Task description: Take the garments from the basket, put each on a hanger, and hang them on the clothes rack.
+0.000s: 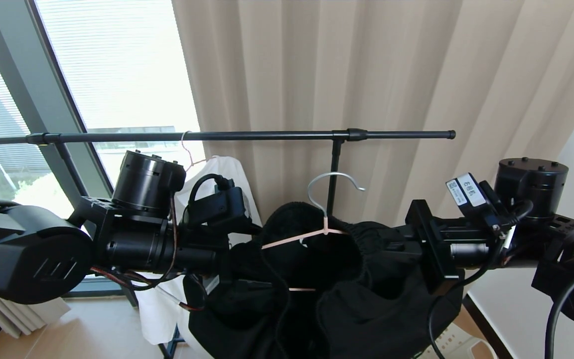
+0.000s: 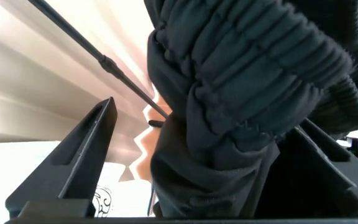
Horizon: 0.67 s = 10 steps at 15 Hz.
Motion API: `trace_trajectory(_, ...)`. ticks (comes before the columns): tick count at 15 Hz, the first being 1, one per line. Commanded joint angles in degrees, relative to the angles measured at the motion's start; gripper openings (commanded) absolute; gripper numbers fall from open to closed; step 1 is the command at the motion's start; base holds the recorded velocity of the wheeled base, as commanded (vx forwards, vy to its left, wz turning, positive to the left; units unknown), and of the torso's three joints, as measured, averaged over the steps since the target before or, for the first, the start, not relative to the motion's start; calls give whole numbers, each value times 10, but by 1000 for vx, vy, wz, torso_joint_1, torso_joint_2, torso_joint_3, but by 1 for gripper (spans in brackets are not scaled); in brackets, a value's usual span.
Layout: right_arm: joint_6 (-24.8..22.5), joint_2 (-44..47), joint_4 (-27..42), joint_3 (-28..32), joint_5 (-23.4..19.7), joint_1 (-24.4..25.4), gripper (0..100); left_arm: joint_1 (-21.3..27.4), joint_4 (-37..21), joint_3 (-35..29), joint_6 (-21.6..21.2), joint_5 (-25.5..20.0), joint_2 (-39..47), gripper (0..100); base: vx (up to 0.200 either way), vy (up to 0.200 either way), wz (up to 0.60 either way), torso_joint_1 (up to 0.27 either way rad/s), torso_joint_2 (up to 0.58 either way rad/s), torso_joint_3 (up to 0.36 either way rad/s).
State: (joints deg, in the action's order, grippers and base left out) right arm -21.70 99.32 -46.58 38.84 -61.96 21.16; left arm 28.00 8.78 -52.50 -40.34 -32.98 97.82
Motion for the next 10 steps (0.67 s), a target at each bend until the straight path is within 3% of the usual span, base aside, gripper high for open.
trace_trajectory(1, 0, -1, -1, 1, 0, 5, 0, 0, -1, 1, 0, 0, -1, 0, 0, 0, 0, 0, 0, 0)
trace_trajectory(10, 25, 2, -1, 10, 6, 3, 0, -1, -1, 9, 11, 0, -25, 0, 0, 0, 0, 0, 0, 0)
